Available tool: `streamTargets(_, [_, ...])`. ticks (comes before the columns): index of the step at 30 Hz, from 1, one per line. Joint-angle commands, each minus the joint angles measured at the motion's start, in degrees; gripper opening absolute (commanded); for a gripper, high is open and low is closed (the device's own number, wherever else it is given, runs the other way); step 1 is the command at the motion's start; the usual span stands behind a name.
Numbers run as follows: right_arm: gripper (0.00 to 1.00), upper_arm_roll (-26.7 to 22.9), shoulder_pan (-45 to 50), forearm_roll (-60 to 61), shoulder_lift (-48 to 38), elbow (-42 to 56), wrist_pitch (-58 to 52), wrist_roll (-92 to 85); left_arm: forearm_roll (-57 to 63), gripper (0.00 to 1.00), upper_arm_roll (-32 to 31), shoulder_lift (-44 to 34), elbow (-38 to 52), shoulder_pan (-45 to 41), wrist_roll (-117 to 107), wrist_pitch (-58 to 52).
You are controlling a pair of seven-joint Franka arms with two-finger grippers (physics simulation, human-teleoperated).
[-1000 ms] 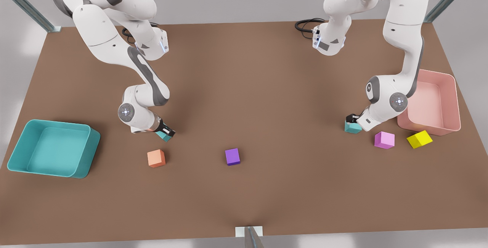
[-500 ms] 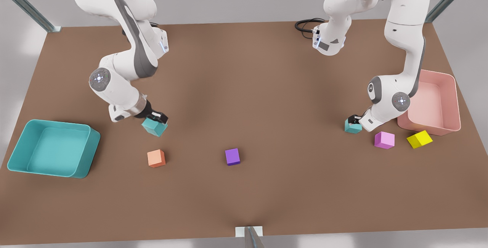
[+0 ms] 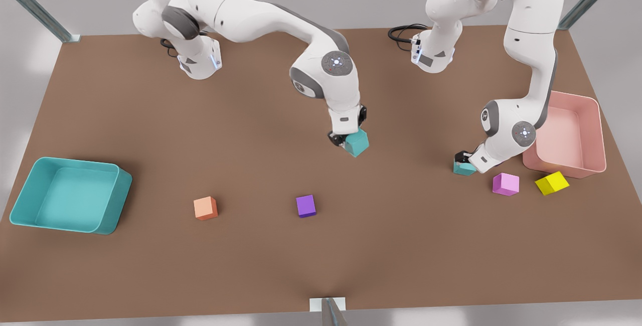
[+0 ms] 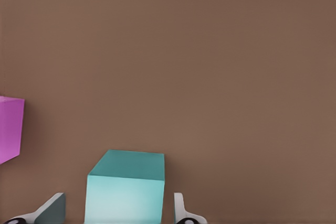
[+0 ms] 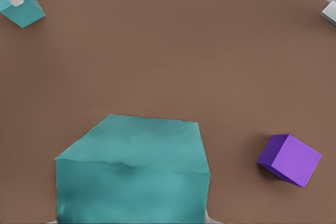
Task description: Stack the two blue cubes on top of each other
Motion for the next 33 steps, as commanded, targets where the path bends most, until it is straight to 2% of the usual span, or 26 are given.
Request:
streamTargets(1, [0.21,-2.7,2.99,-3.79,3.27,0.7,8.61,-8.21,0.14,1.0,0.0,-0.04,0.02,0.03,-0.58,0.01])
streamTargets(5, [0.21,-7.09,6.69,-3.79,13.9,5.44,23.11,-8.21,0.14,1.0,0.0,-0.04,0.02,0.11,-0.5,0.01])
streamTargets(7, [0.21,-7.53,7.47,-3.79,18.04,5.88,29.0,-8.03,0.14,1.0,0.0,0.13,-0.06,0.11,-0.5,0.01])
streamTargets(10, [0.21,-9.38,8.71,-3.7,22.87,8.7,33.05,-7.77,0.14,1.0,0.0,0.48,-0.06,0.03,-0.5,0.1])
streamTargets(14, [0.21,-9.73,8.62,-3.7,24.11,8.7,35.51,-8.03,0.14,1.0,0.0,1.19,0.02,-0.15,-0.5,0.18])
streamTargets(15, [0.35,-9.73,8.62,-3.7,23.93,8.7,35.51,-8.12,0.14,1.0,0.0,1.28,0.02,-0.15,-0.5,0.18])
streamTargets(16, [0.69,-9.82,8.53,-3.7,23.93,8.7,35.51,-8.47,0.14,1.0,0.0,1.54,0.02,-0.06,-0.5,0.18])
streamTargets(17, [0.91,-10.43,8.53,-3.7,23.76,8.7,35.6,-9.08,0.14,1.0,0.0,1.72,0.02,-0.06,-0.5,0.18])
streamTargets(18, [1.0,-10.79,8.53,-3.7,23.67,8.7,35.69,-11.89,0.14,1.0,0.0,1.98,0.11,-0.06,-0.5,0.18])
streamTargets(23, [1.0,-10.26,8.53,-3.17,24.28,8.08,36.92,-10.58,0.14,1.0,0.0,3.3,0.02,0.03,-0.5,1.15])
streamTargets(25, [1.0,-9.82,8.36,-1.24,19.28,6.07,34.38,-10.23,0.14,1.0,0.0,3.65,0.11,0.03,-0.5,1.15])
streamTargets(27, [1.0,-6.57,7.48,-0.89,7.85,-0.35,22.07,-10.14,0.14,1.0,0.0,4.26,0.2,0.03,-0.5,1.24])
streamTargets(30, [1.0,-6.04,4.49,1.04,-2.78,-0.97,0.02,-6.89,0.14,1.0,0.0,4.88,0.29,-0.06,-0.58,1.33])
streamTargets(31, [1.0,-6.04,1.07,1.31,-7.7,-4.3,-4.39,-6.45,0.14,1.0,0.08,4.97,0.29,0.03,-0.58,1.41])
streamTargets(33, [1.0,-6.57,-8.07,6.05,-19.39,-17.58,-6.05,-6.45,0.22,1.0,0.08,4.97,0.38,0.03,-0.58,1.41])
